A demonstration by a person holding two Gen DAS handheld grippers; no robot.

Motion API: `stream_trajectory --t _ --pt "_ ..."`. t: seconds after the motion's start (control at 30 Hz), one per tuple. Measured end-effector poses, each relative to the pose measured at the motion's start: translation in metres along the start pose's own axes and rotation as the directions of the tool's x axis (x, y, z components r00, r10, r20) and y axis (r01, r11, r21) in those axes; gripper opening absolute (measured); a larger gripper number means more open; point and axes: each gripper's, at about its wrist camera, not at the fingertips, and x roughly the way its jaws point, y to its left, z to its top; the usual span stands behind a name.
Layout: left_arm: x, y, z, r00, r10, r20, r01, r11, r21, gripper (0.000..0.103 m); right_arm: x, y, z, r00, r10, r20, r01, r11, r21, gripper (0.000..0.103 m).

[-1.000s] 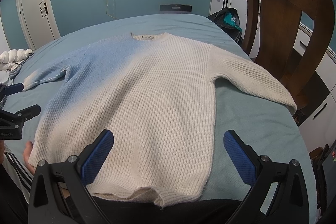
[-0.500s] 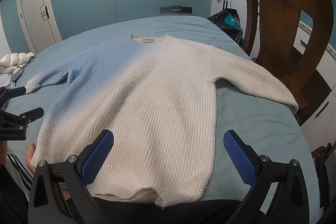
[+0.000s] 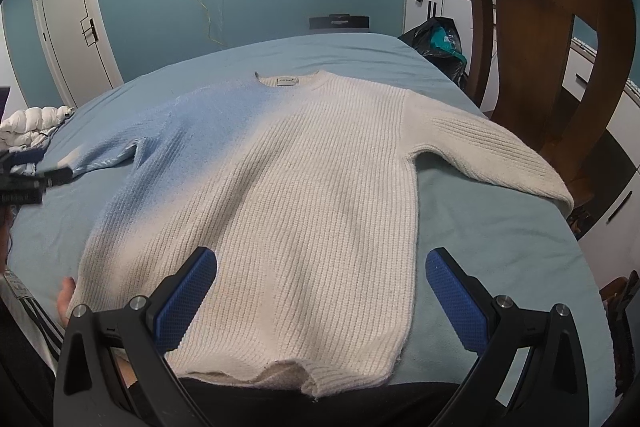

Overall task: Fold small clothes
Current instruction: 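Grasp the blue sleeve cuff with the left gripper and lift it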

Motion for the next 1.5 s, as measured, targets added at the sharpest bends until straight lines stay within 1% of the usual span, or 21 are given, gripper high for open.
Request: stream_trajectory --t 0.03,0.17,0.3,0.33,0.43,0.5,0.6,0.7,0.73,0.77,0.8,0.83,0.9,0.93,1.03,1.07,1.2,1.27,1.37,1.4,1.5 --pt "0.002 0.015 0.004 1.000 0.005 -0.005 -0.005 1.000 -0.024 0.103 0.000 -0.001 0.000 1.000 0.004 -0.001 -0.004 1.000 0.002 0.102" --pt "0.014 0.076 0.010 0.998 -0.036 -0.050 0.028 0.987 -0.157 0.103 0.000 -0.003 0.001 1.000 0.016 0.003 -0.016 1.000 0.012 0.102" --pt "0.040 0.142 0.005 0.993 -0.004 -0.119 -0.029 0.961 -0.274 0.103 -0.001 -0.003 0.001 1.000 0.022 0.011 -0.022 1.000 0.018 0.102" --pt "0.045 0.153 0.002 0.991 -0.003 -0.133 -0.036 0.955 -0.293 0.103 -0.001 -0.003 0.001 1.000 0.022 0.012 -0.023 1.000 0.017 0.102" --pt "0.070 0.195 -0.012 0.980 -0.006 -0.199 -0.068 0.929 -0.363 0.103 -0.002 -0.002 0.000 1.000 0.018 0.019 -0.019 1.000 0.012 0.102" --pt "0.088 0.224 -0.025 0.969 0.005 -0.246 -0.108 0.908 -0.406 0.103 -0.003 -0.001 0.001 1.000 0.014 0.024 -0.014 1.000 0.009 0.102" --pt "0.111 0.252 -0.039 0.953 0.002 -0.304 -0.146 0.881 -0.450 0.103 -0.004 0.001 0.001 0.999 0.003 0.037 -0.003 1.000 0.003 0.102" --pt "0.137 0.289 -0.055 0.938 -0.030 -0.346 -0.170 0.830 -0.531 0.103 -0.005 0.005 0.001 0.999 -0.012 0.050 0.013 1.000 -0.011 0.102" --pt "0.147 0.304 -0.062 0.931 -0.025 -0.365 -0.199 0.803 -0.562 0.103 -0.005 0.006 0.001 0.998 -0.023 0.054 0.024 1.000 -0.018 0.102" --pt "0.155 0.313 -0.066 0.924 -0.015 -0.383 -0.227 0.784 -0.578 0.103 -0.005 0.007 0.001 0.998 -0.032 0.058 0.033 0.999 -0.023 0.102" --pt "0.166 0.327 -0.073 0.912 0.003 -0.411 -0.269 0.760 -0.592 0.103 -0.006 0.009 0.001 0.997 -0.039 0.064 0.041 0.999 -0.029 0.102" --pt "0.176 0.339 -0.077 0.903 0.009 -0.429 -0.294 0.742 -0.603 0.103 -0.006 0.010 0.001 0.996 -0.046 0.070 0.048 0.998 -0.035 0.102" --pt "0.192 0.360 -0.086 0.895 0.003 -0.447 -0.319 0.704 -0.634 0.103 -0.005 0.013 0.002 0.996 -0.058 0.074 0.061 0.997 -0.045 0.102" --pt "0.199 0.371 -0.090 0.894 -0.006 -0.448 -0.324 0.681 -0.657 0.103 -0.004 0.014 0.002 0.996 -0.062 0.070 0.066 0.997 -0.052 0.102" --pt "0.214 0.396 -0.099 0.904 -0.055 -0.425 -0.309 0.603 -0.735 0.103 -0.002 0.016 0.004 0.995 -0.068 0.069 0.072 0.996 -0.059 0.102" --pt "0.218 0.401 -0.100 0.906 -0.069 -0.418 -0.303 0.584 -0.753 0.103 -0.002 0.017 0.004 0.995 -0.067 0.070 0.072 0.996 -0.058 0.102" --pt "0.239 0.417 -0.100 0.910 -0.109 -0.401 -0.287 0.532 -0.797 0.103 0.001 0.019 0.006 0.996 -0.061 0.065 0.065 0.996 -0.060 0.102" --pt "0.249 0.427 -0.101 0.910 -0.132 -0.394 -0.282 0.500 -0.819 0.102 0.001 0.021 0.006 0.996 -0.069 0.062 0.073 0.995 -0.064 0.102" --pt "0.262 0.442 -0.106 0.912 -0.157 -0.380 -0.281 0.435 -0.855 0.101 0.001 0.024 0.006 0.995 -0.077 0.066 0.082 0.994 -0.072 0.102" --pt "0.267 0.448 -0.108 0.911 -0.167 -0.377 -0.286 0.404 -0.869 0.101 0.001 0.025 0.006 0.995 -0.079 0.067 0.084 0.994 -0.075 0.102" --pt "0.278 0.460 -0.114 0.912 -0.187 -0.365 -0.288 0.343 -0.894 0.101 0.002 0.028 0.006 0.994 -0.090 0.062 0.095 0.992 -0.085 0.102"
